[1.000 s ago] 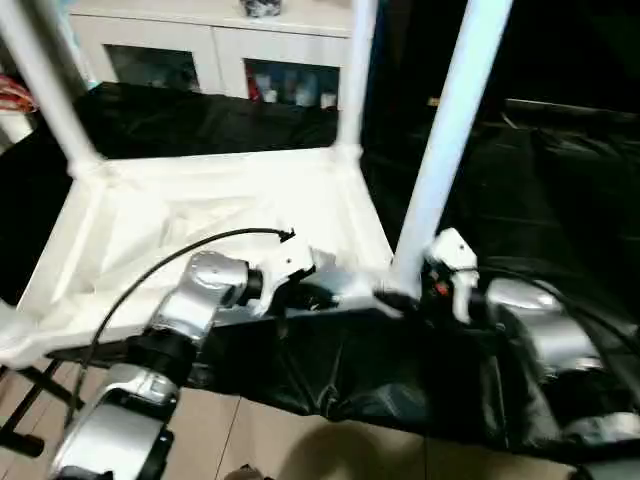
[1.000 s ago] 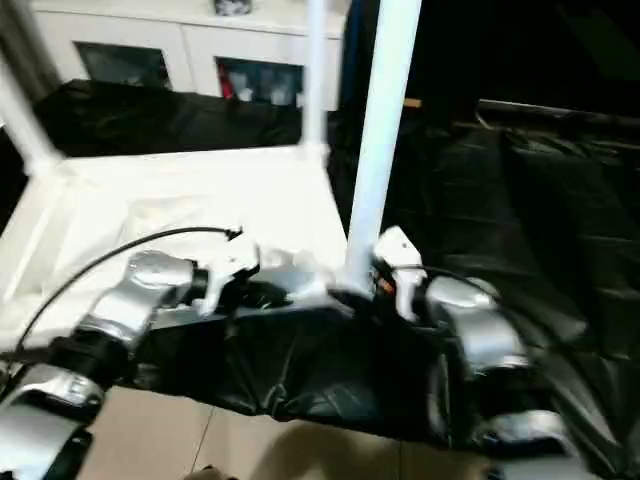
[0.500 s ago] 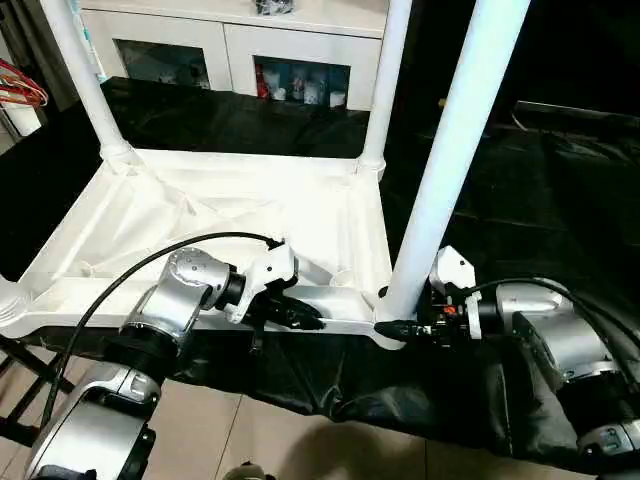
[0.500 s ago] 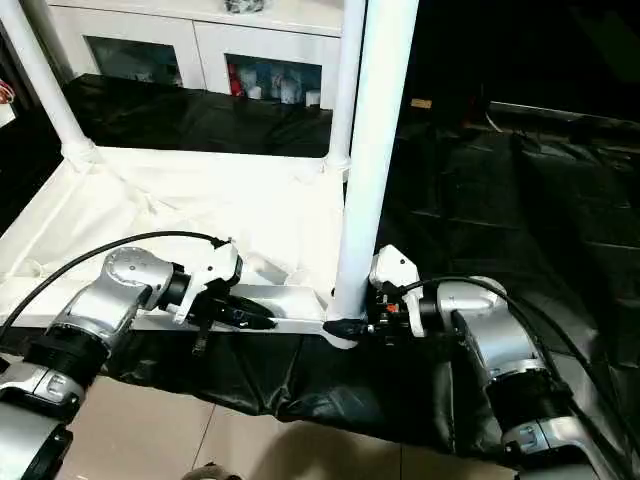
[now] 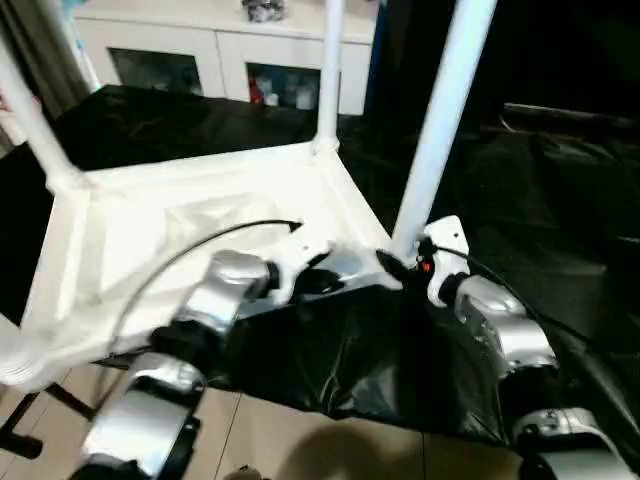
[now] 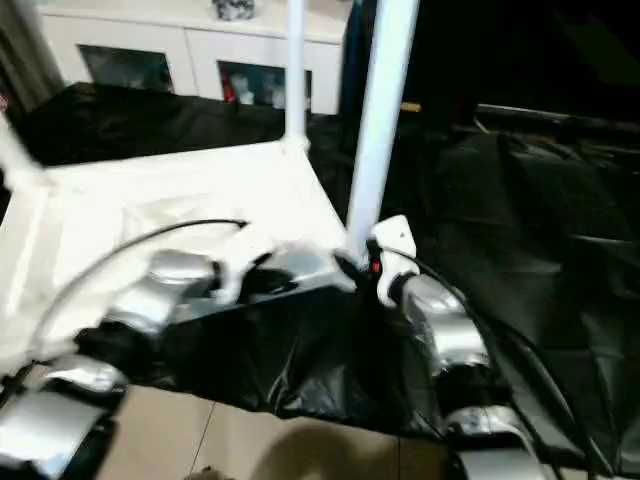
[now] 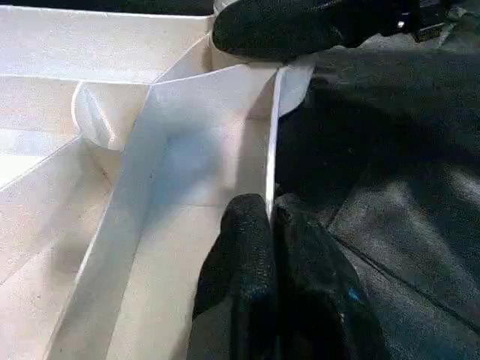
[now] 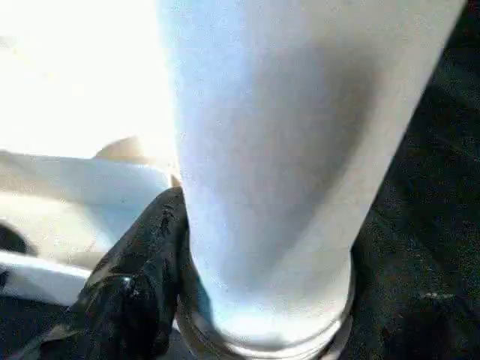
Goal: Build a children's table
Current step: Rotate leg to tighten
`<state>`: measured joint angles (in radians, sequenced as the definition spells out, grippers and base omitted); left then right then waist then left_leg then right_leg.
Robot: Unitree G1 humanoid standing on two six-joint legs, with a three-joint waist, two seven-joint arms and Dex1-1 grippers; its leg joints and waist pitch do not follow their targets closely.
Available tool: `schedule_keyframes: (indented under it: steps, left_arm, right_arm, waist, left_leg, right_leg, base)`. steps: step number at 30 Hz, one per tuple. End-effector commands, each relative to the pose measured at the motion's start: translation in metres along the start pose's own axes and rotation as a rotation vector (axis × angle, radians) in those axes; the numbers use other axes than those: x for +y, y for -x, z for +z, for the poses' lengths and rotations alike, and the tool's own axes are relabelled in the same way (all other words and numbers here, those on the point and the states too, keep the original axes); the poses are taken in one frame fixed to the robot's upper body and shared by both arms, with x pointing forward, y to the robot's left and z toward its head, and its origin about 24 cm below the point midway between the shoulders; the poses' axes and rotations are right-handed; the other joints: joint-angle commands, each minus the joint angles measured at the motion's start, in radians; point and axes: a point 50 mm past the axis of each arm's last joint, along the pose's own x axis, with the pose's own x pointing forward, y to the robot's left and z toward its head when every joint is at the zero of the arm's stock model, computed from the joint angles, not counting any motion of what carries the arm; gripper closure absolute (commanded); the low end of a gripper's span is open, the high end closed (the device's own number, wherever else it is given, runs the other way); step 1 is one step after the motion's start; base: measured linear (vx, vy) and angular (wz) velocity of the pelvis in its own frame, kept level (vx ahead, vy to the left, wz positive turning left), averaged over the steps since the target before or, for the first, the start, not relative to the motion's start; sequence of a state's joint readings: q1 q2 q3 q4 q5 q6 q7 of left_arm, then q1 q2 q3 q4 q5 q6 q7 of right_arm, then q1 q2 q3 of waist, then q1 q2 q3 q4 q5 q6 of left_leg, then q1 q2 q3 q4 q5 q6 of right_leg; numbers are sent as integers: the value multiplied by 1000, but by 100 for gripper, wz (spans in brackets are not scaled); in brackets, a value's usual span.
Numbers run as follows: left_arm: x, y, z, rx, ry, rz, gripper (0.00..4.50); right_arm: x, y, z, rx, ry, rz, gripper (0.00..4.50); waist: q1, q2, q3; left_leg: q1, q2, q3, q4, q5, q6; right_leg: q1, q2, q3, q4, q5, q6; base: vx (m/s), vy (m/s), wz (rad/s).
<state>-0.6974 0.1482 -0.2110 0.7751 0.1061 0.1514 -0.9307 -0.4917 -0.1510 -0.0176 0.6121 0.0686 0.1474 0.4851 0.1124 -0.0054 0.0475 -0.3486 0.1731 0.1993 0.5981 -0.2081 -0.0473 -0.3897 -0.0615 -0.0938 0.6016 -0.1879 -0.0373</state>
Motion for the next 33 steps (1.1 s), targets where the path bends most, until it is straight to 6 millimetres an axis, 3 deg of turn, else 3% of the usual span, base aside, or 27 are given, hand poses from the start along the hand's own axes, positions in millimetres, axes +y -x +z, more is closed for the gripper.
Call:
schedule_keyframes:
  steps: [1,2,3,7,10,12,15,22,26,28,31,32,33]
  left_arm:
    - [-16,-24,20,-75,-8,-10,450]
    - [-18,-24,21,-77,-25,-24,450]
    - [-18,-23,21,-80,-37,-33,450]
    - [-15,-17,20,-82,-67,-42,450]
    - [-14,-7,16,-87,-102,-98,450]
    - [-15,2,12,-84,-129,-171,450]
    - [-16,9,8,-64,-150,-228,450]
    - [-10,30,-2,-1,-181,-337,450]
    - [-9,36,-4,14,-184,-373,450]
    - [-7,40,-4,25,-191,-380,450]
    - [-5,42,-5,30,-196,-383,450]
    - [-5,43,-5,30,-197,-386,450]
    - [-5,43,-5,30,-197,-385,450]
  right_arm:
    - [64,-20,-5,6,-1,268,146]
    - [65,-20,-3,-9,-8,281,146]
    - [64,-19,-1,-16,-11,282,111]
    - [55,-16,4,-29,25,293,83]
    - [43,-7,10,-38,99,363,83]
    - [35,3,11,-27,153,452,83]
    - [29,12,11,-6,197,535,83]
    - [19,39,4,115,289,803,83]
    - [19,42,5,130,278,844,117]
    - [20,43,5,141,276,863,148]
    - [21,44,5,142,278,874,161]
    - [23,45,4,140,278,882,175]
    - [23,45,4,140,278,882,175]
  waist:
    - [1,-13,-55]
    - [1,-12,-54]
    - [0,-11,-55]
    - [-1,-10,-55]
    - [2,-11,-57]
    - [2,-14,-63]
    - [9,-14,-63]
    - [21,-13,-58]
    - [30,-12,-58]
    - [30,-10,-59]
    - [30,-11,-60]
    - [30,-3,-60]
    - [30,-5,-60]
  left_leg:
    - [5,70,-37,-76,-128,55]
    - [6,71,-38,-76,-128,55]
    - [5,72,-38,-77,-127,56]
    - [6,73,-38,-77,-136,55]
    - [4,72,-38,-75,-126,63]
    - [-4,72,-35,-68,-71,91]
    - [-7,72,-32,-63,-50,122]
    - [-3,75,-31,-64,-102,113]
    - [-1,76,-33,-66,-108,94]
    - [-2,75,-33,-66,-101,92]
    - [-3,75,-33,-65,-96,92]
    - [-2,75,-34,-65,-98,88]
    - [-2,75,-34,-65,-100,87]
  right_leg:
    - [45,-119,70,-85,-295,-150]
    - [44,-118,70,-85,-292,-152]
    - [44,-118,69,-84,-285,-153]
    - [45,-120,70,-84,-280,-160]
    - [49,-121,70,-80,-254,-164]
    - [53,-117,70,-63,-145,-180]
    - [52,-113,68,-55,-85,-199]
    - [45,-111,65,-67,-193,-181]
    - [44,-113,66,-68,-227,-174]
    - [45,-111,66,-66,-211,-174]
    - [45,-111,66,-64,-190,-179]
    - [45,-111,65,-65,-188,-182]
    - [46,-111,65,-65,-185,-181]
  base:
    - [0,0,0]
    - [0,0,0]
    - [0,0,0]
    - [0,0,0]
    - [0,0,0]
    - [0,0,0]
    - [0,0,0]
    - [0,0,0]
    - [0,0,0]
    - [0,0,0]
    - [0,0,0]
    - [0,0,0]
    - [0,0,0]
